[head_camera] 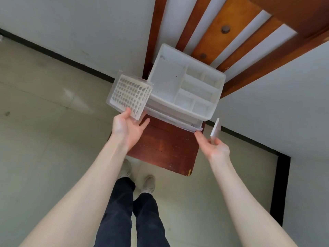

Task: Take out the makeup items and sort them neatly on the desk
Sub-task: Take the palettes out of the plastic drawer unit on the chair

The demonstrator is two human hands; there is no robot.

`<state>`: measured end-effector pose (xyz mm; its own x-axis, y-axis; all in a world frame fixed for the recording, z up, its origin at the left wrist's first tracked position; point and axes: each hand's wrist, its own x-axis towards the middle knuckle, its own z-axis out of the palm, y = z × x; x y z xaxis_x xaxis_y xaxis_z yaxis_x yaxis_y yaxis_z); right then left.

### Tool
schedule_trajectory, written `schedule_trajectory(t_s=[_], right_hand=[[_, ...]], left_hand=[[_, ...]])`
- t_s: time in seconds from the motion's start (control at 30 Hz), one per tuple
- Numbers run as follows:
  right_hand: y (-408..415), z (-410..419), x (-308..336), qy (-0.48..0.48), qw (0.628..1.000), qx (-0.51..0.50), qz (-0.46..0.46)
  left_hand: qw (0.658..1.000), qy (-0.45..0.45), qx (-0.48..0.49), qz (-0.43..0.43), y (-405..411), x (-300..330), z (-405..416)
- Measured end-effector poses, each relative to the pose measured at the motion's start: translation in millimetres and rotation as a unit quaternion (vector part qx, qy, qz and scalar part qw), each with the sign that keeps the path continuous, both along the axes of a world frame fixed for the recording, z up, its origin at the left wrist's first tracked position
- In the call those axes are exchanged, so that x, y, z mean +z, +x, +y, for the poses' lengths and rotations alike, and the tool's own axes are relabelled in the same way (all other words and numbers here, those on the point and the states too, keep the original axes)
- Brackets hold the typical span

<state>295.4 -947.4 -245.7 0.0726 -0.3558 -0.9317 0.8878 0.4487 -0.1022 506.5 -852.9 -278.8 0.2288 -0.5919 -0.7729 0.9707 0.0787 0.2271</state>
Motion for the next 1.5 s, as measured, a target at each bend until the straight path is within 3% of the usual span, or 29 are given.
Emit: schedule_trajectory(t_s=[0.23, 0.47, 0.63, 0.83, 0.9, 1.13, 1.3, 1.5], right_hand=[[2.3, -11.9, -9.6, -0.062, 0.994, -0.040, -0.085], [-10.2, -4.1, 4.3, -0.051, 0.997, 0.045, 0.023], [-36.5, 17.3, 47.6, -0.100, 0.986, 0.114, 0.072], [-92.2, 45.9, 131.4, -0.159, 0.960, 0.137, 0.184], [-111.7, 59.1, 157.0, -0.179, 0.953, 0.103, 0.220], [-175.6, 147.1, 218.7, -0.214, 0.936, -0.062, 0.273], [-236.4, 244.1, 243.6, -0.219, 0.909, -0.188, 0.301], [-307.2, 400.5, 260.8, -0.185, 0.850, -0.341, 0.356]], left_hand=[[1.000, -0.018, 0.012, 0.012, 8.2, 2.9, -30.5], [0.996, 0.035, -0.074, -0.042, 2.1, 24.3, -15.4], [0.966, 0.057, -0.194, -0.163, -15.7, 64.5, 5.0], [0.861, 0.000, -0.389, -0.327, -41.5, 135.7, 9.4], [0.831, -0.047, -0.437, -0.342, -52.9, 162.2, 0.5], [0.656, -0.200, -0.585, -0.434, -137.4, 233.9, -14.8], [0.564, -0.268, -0.638, -0.451, -228.6, 262.3, 8.0], [0.450, -0.353, -0.714, -0.405, -368.2, 282.6, 87.0]])
